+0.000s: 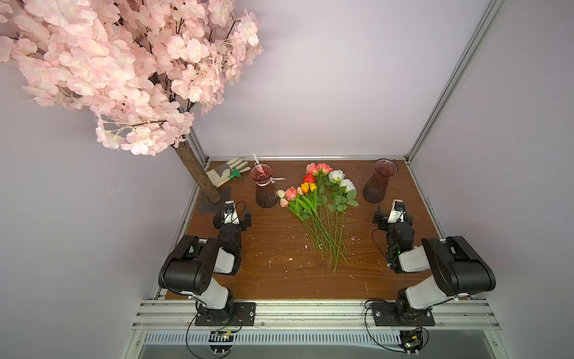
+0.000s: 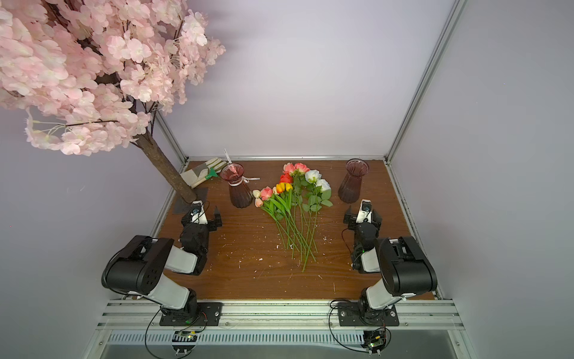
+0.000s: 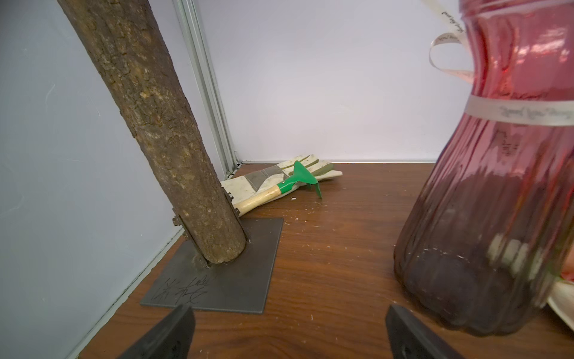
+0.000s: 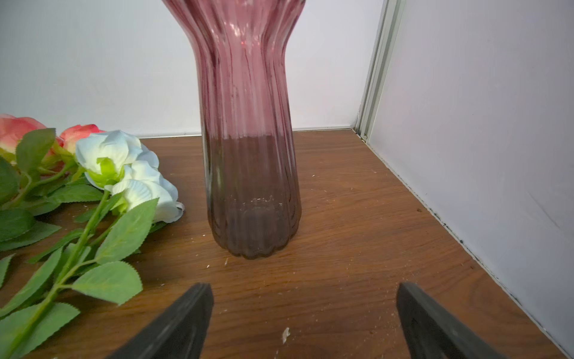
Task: Arrange the flowers in different vases according to their variety
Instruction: Pick up the flower at the center of the board.
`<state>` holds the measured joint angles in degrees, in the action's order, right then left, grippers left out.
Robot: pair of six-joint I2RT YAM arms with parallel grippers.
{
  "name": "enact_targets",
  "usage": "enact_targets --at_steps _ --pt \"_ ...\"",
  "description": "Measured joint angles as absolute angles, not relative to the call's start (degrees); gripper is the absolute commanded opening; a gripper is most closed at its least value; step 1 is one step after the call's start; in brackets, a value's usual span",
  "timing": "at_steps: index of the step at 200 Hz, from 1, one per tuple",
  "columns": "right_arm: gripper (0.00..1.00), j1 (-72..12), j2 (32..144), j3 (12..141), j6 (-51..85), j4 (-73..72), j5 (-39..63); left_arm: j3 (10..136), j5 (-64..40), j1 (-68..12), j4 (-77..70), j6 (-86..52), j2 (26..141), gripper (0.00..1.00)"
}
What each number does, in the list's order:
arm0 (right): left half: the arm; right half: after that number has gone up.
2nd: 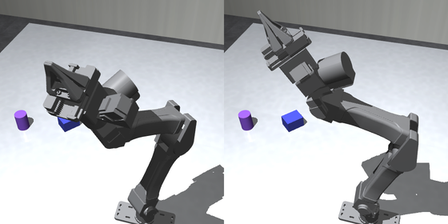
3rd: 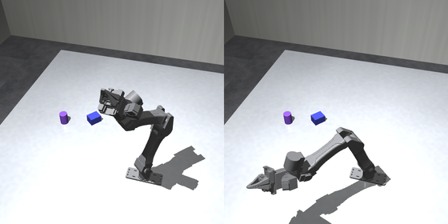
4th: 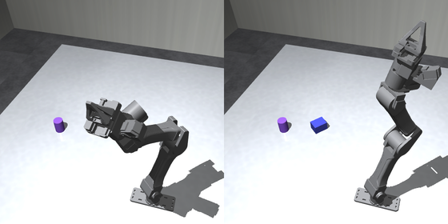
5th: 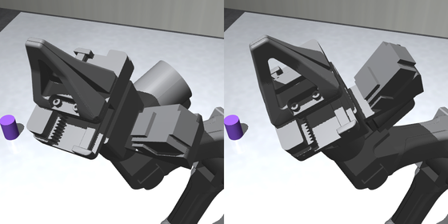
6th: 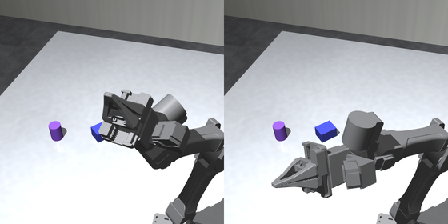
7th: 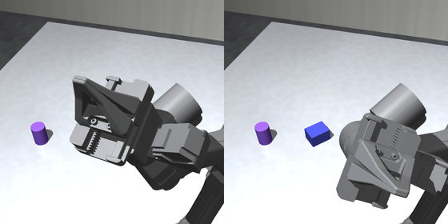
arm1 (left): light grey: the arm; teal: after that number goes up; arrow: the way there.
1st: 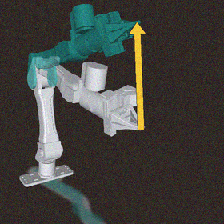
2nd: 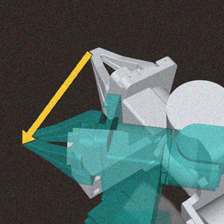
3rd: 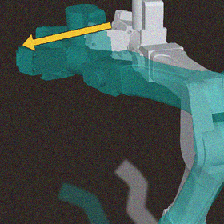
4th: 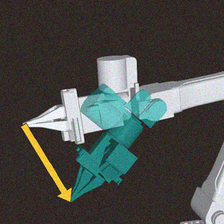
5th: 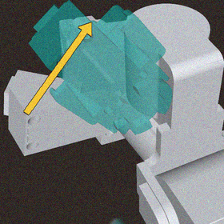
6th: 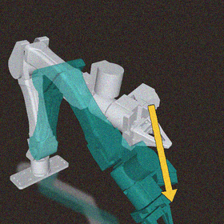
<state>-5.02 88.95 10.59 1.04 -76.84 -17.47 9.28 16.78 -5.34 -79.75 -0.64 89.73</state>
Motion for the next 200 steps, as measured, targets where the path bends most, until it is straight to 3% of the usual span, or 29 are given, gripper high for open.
enact_targets --at_steps 162,200 --pt "0.99 -5.02 88.92 10.15 0.34 -77.58 -14.98 9.15 16.84 -5.34 -79.81 -0.62 89.58 0.99" --pt "0.99 -5.23 79.24 7.84 0.05 -72.99 -14.66 4.4 21.82 -8.32 -80.18 0.93 78.87 0.99"
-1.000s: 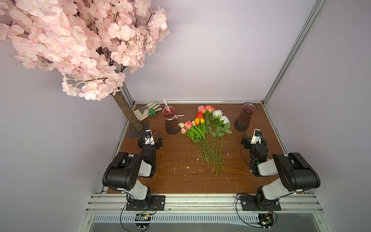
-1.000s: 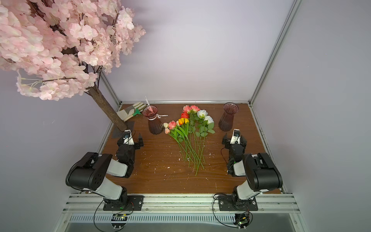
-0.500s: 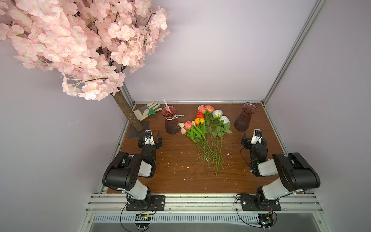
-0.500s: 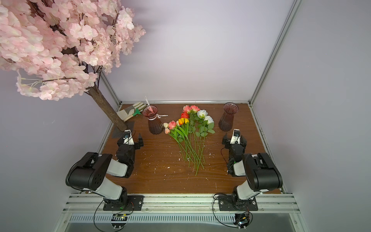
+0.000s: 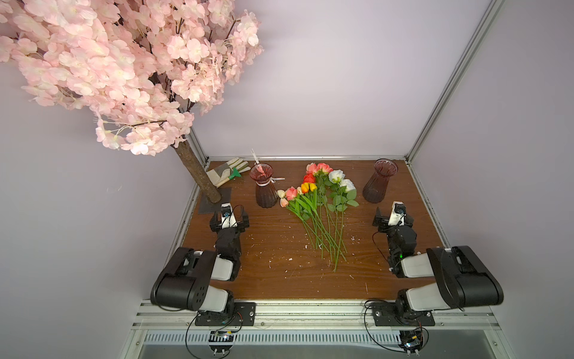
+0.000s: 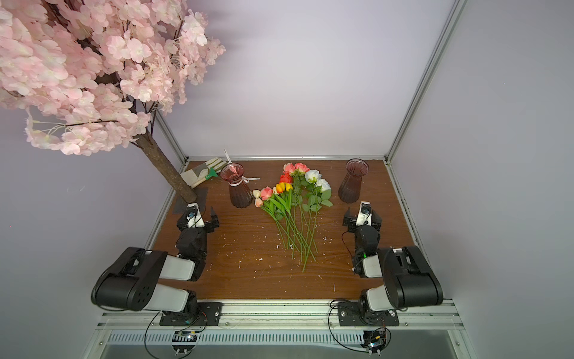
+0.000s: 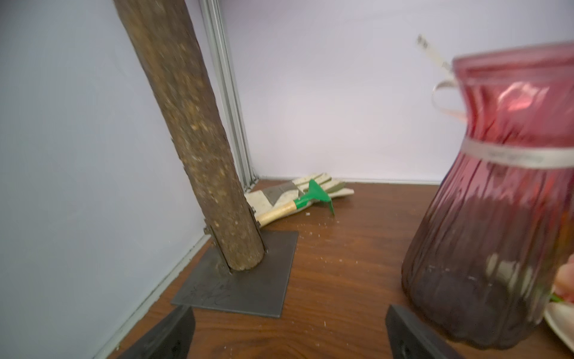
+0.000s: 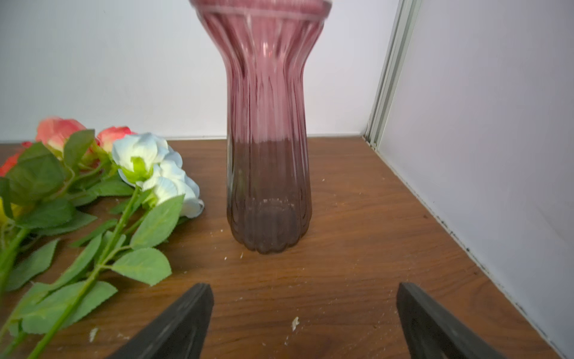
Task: Arrange the flowers in different vases according to their variety
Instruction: Pick up the flower at the center of the board.
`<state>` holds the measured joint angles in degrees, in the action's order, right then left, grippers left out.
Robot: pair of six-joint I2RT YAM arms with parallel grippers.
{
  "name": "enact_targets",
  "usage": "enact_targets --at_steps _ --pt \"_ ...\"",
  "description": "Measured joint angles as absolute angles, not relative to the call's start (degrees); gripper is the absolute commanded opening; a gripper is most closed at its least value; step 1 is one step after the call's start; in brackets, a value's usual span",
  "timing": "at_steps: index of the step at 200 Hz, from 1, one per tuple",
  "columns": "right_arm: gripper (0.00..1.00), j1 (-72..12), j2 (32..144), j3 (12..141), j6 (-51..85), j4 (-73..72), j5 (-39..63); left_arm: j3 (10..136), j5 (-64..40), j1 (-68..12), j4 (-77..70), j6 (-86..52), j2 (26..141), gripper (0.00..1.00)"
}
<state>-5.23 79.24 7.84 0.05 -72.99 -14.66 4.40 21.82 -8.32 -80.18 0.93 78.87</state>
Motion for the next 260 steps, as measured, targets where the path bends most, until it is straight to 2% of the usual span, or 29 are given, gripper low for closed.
enact_targets --at_steps 29,51,79,112,145,173,192,240,260 --pt "0.99 -5.3 65.78 9.69 2.42 -63.42 -13.78 0.75 26.09 -10.85 -80.53 2.17 67.02 1.0" --pt "0.99 -5.45 56.05 11.75 7.64 -54.78 -12.4 0.14 28.25 -11.44 -75.64 -0.97 53.56 1.0" --pt "0.99 -5.52 47.2 16.91 14.5 -40.27 -8.27 0.54 26.76 -11.51 -60.88 -10.44 33.91 0.99" --pt "0.99 -5.45 45.6 24.01 19.97 -26.28 -1.72 3.44 19.38 -11.51 -43.57 -22.46 23.51 0.99" --pt "0.99 -4.8 50.52 26.3 25.08 -18.68 7.07 3.97 10.0 -11.51 -34.98 -28.62 23.64 0.99" --pt "0.84 -4.73 58.22 26.57 27.09 -16.25 14.74 6.87 3.25 -11.53 -30.04 -29.56 28.38 0.99" --pt "0.78 -4.84 64.14 27.42 27.9 -15.27 18.55 8.95 0.6 -11.53 -29.19 -29.98 31.64 0.99" --pt "0.6 -9.56 77.32 34.26 27.11 -10.83 19.42 7.66 -4.62 -10.66 -31.07 -33.95 40.23 0.99" --pt "0.57 -12.45 81.28 36.75 26.59 -9.34 17.69 7.66 -6.24 -10.02 -31.09 -34.63 42.78 0.99"
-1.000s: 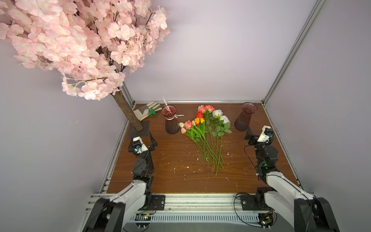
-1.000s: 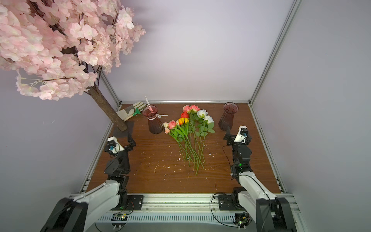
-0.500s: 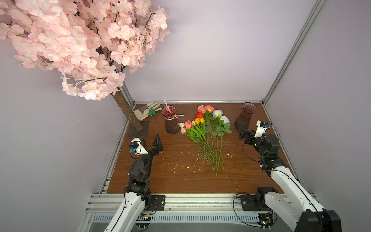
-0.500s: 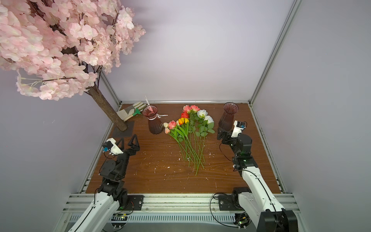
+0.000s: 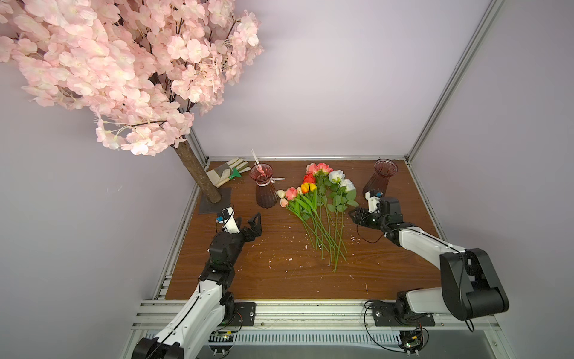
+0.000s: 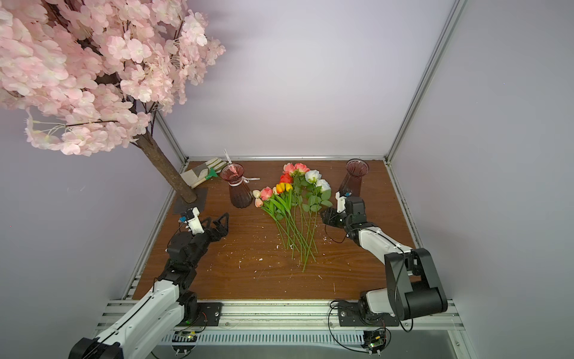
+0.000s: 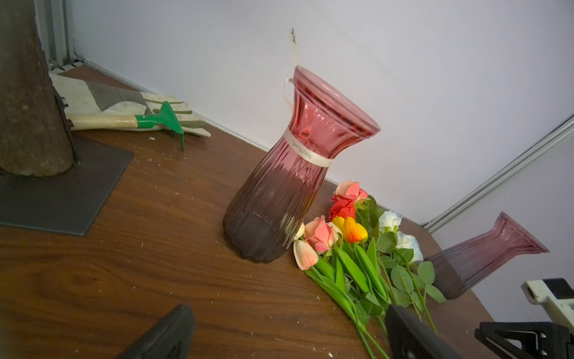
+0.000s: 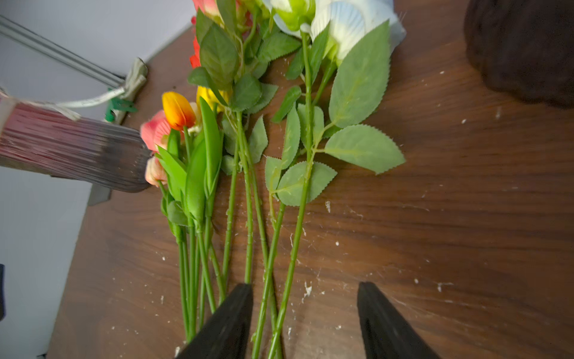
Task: Arrange the flowers in different vases according to their variety
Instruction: Pick up the flower at the center of the board.
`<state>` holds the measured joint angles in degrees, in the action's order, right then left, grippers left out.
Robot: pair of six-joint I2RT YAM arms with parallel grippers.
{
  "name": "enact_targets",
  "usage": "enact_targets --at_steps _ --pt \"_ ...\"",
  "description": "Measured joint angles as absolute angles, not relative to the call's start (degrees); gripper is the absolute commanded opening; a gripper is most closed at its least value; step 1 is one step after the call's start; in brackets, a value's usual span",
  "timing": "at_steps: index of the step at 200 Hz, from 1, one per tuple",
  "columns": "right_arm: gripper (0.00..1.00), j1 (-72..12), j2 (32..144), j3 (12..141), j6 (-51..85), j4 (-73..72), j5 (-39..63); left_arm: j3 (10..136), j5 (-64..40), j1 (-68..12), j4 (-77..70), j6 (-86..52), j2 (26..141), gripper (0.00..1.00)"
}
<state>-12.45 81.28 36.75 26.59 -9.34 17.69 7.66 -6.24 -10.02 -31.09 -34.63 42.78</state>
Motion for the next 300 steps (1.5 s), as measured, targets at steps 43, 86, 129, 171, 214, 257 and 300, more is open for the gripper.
enact_targets --at_steps 43,86,129,171,214,257,300 --pt "0.49 -16.67 89.08 41.67 25.91 -5.87 12.93 7.66 -7.79 -9.82 -31.99 -35.29 42.76 0.99" --pt "0.41 -18.22 95.44 45.74 25.5 -4.54 10.85 7.66 -7.94 -9.78 -32.47 -35.31 41.3 0.99" --pt "0.18 -19.0 99.31 48.88 25.58 -4.91 10.79 7.64 -7.94 -9.78 -33.28 -35.29 41.19 0.99" --pt "0.0 -19.22 98.61 49.06 25.96 -3.38 9.15 7.64 -8.38 -9.78 -33.65 -35.38 41.08 0.99" --pt "0.0 -19.22 89.25 49.93 25.45 -0.78 5.96 7.01 -8.56 -9.78 -34.59 -35.4 39.68 0.99" --pt "0.0 -18.92 78.17 55.11 22.83 -3.25 0.69 6.33 -8.51 -9.78 -34.96 -35.42 39.27 1.0" --pt "0.0 -17.17 73.12 61.28 16.69 -8.84 -9.91 6.31 -8.54 -9.78 -35.57 -35.46 39.59 0.99"
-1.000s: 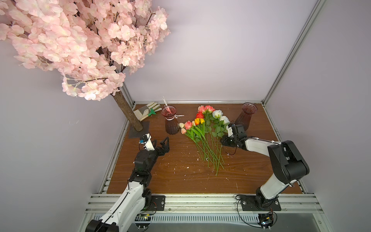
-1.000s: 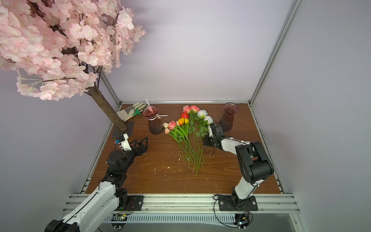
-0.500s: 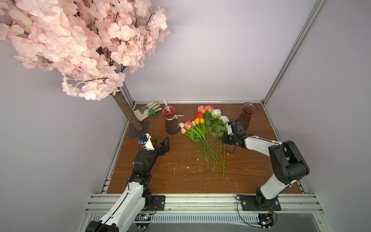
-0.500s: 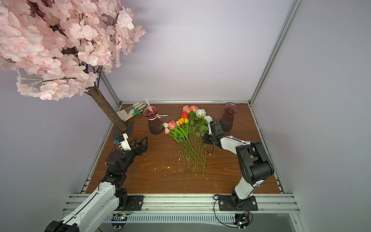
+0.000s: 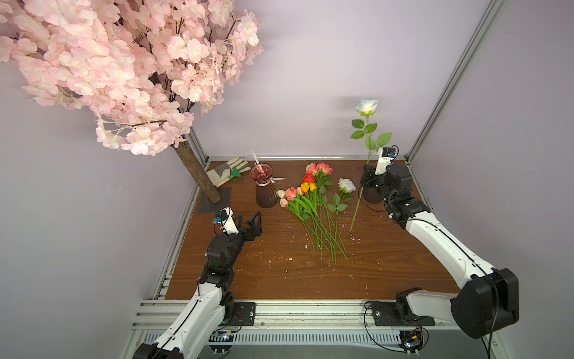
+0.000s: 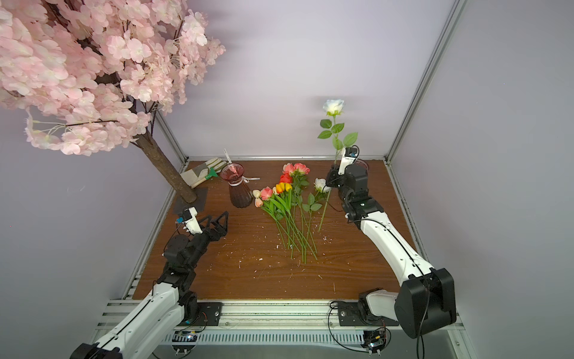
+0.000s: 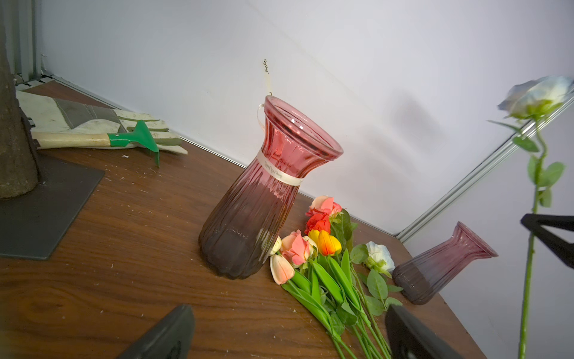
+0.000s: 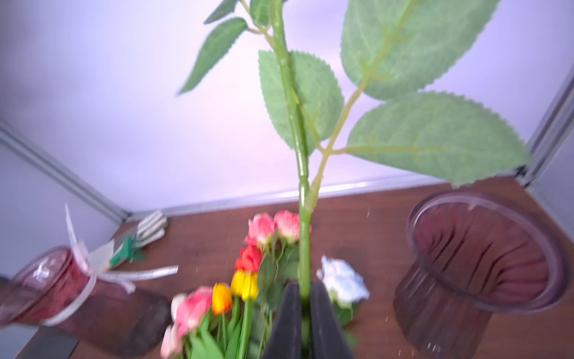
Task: Arrange the flowers in different vases according to their variety
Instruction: Pick up the flower at the center of the board, then insert the flower into the vase.
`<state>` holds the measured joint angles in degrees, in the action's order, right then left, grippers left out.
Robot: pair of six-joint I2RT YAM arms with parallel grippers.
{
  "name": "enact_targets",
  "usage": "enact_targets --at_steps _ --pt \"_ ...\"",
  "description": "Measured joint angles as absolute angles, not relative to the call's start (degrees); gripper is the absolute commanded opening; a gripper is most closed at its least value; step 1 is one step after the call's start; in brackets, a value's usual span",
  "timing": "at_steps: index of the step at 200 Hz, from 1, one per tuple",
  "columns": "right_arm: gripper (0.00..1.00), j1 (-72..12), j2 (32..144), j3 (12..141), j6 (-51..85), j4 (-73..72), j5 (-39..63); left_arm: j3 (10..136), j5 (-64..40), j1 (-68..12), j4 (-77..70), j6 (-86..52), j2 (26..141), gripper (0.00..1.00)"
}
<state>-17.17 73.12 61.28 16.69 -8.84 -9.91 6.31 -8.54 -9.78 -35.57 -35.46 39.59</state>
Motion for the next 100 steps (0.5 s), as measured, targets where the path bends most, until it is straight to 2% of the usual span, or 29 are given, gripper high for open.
enact_targets --at_steps 44,100 --pt "0.0 -16.73 72.47 64.9 7.68 -21.93 -25.34 5.89 -8.54 -9.78 -36.32 -35.64 39.66 0.99" --pt "0.0 -16.6 76.9 64.86 -8.23 -49.63 -39.83 5.61 -8.58 -9.78 -37.39 -35.68 40.38 0.99"
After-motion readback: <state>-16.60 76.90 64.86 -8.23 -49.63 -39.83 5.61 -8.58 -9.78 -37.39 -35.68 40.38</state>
